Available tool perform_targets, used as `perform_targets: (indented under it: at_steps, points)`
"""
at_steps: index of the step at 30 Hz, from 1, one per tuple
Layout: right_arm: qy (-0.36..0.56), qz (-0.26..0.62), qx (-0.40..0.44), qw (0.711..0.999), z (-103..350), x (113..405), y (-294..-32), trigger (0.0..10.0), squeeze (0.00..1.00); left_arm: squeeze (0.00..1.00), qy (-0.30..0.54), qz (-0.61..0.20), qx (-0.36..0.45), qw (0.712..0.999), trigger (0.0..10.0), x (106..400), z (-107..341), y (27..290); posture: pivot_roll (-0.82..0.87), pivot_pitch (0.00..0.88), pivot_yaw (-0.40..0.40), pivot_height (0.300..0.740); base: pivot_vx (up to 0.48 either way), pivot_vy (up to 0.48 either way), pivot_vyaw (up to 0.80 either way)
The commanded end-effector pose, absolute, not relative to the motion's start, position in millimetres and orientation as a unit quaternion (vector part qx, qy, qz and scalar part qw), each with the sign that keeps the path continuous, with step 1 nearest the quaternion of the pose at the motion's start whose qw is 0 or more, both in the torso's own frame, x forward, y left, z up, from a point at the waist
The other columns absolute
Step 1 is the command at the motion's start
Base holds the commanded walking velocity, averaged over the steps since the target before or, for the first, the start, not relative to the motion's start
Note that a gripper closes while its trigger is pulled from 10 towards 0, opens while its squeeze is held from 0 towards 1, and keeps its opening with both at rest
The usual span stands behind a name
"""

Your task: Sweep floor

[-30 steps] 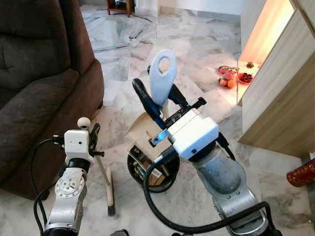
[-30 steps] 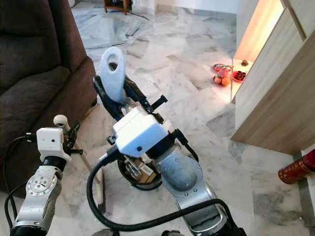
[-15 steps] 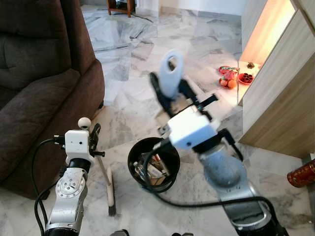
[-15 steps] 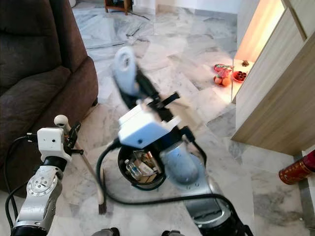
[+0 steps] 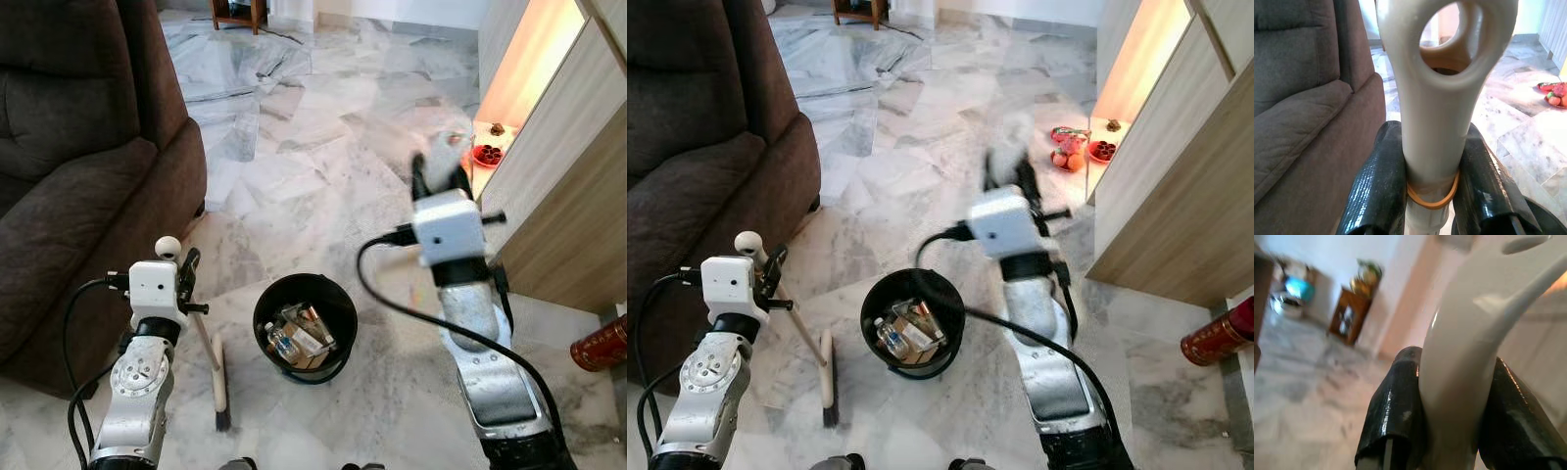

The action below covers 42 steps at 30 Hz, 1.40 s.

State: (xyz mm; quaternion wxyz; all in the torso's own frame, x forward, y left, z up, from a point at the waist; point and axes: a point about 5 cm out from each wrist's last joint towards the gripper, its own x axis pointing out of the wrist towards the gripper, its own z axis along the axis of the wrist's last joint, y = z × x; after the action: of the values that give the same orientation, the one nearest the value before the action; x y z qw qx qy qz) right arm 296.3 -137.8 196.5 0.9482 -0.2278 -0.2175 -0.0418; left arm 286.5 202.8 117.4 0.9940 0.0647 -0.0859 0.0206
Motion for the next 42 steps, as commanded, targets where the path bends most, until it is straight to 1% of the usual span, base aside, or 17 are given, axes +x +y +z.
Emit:
perform_targets:
  at_steps: [1, 4, 8, 14, 19, 29, 42]
  points:
    - [-0.231, -0.059, -0.226, 0.944, 197.5, 296.5, -143.6, 10.0, 0.00, 0.00, -0.109, 0.016, 0.070, 0.991, 10.0, 283.5, 125.9, 202.5, 0.13, 0.189, -0.007, 0.740, 0.000, 0.000, 0.00]
    - [-0.193, -0.079, -0.229, 0.951, 173.3, 300.8, -155.6, 10.0, 0.00, 0.00, -0.108, 0.014, 0.070, 0.992, 10.0, 281.6, 125.6, 202.3, 0.14, 0.188, -0.006, 0.740, 0.000, 0.000, 0.00]
    - [-0.166, -0.096, -0.208, 0.959, 158.6, 303.3, -164.6, 10.0, 0.00, 0.00, -0.106, 0.013, 0.071, 0.992, 10.0, 280.0, 124.9, 203.1, 0.14, 0.187, -0.004, 0.740, 0.000, 0.000, 0.00]
    - [-0.153, -0.103, -0.191, 0.964, 148.3, 304.7, -169.4, 10.0, 0.00, 0.00, -0.104, 0.006, 0.068, 0.992, 10.0, 277.4, 124.4, 200.6, 0.14, 0.185, -0.002, 0.740, 0.000, 0.000, 0.00]
    - [-0.129, -0.103, -0.183, 0.969, 127.5, 306.2, -170.7, 10.0, 0.00, 0.00, -0.104, 0.001, 0.066, 0.992, 10.0, 276.1, 124.2, 198.1, 0.14, 0.185, -0.004, 0.740, 0.000, 0.000, 0.00]
    - [-0.132, -0.097, -0.169, 0.972, 123.3, 308.3, -167.3, 10.0, 0.00, 0.00, -0.105, -0.003, 0.064, 0.992, 10.0, 275.0, 124.7, 198.1, 0.14, 0.169, 0.007, 0.740, 0.000, 0.000, 0.00]
    - [-0.133, -0.086, -0.163, 0.974, 120.6, 309.2, -166.8, 10.0, 0.00, 0.00, -0.104, -0.007, 0.058, 0.993, 10.0, 274.7, 124.1, 194.3, 0.14, 0.183, 0.002, 0.740, 0.000, 0.000, 0.00]
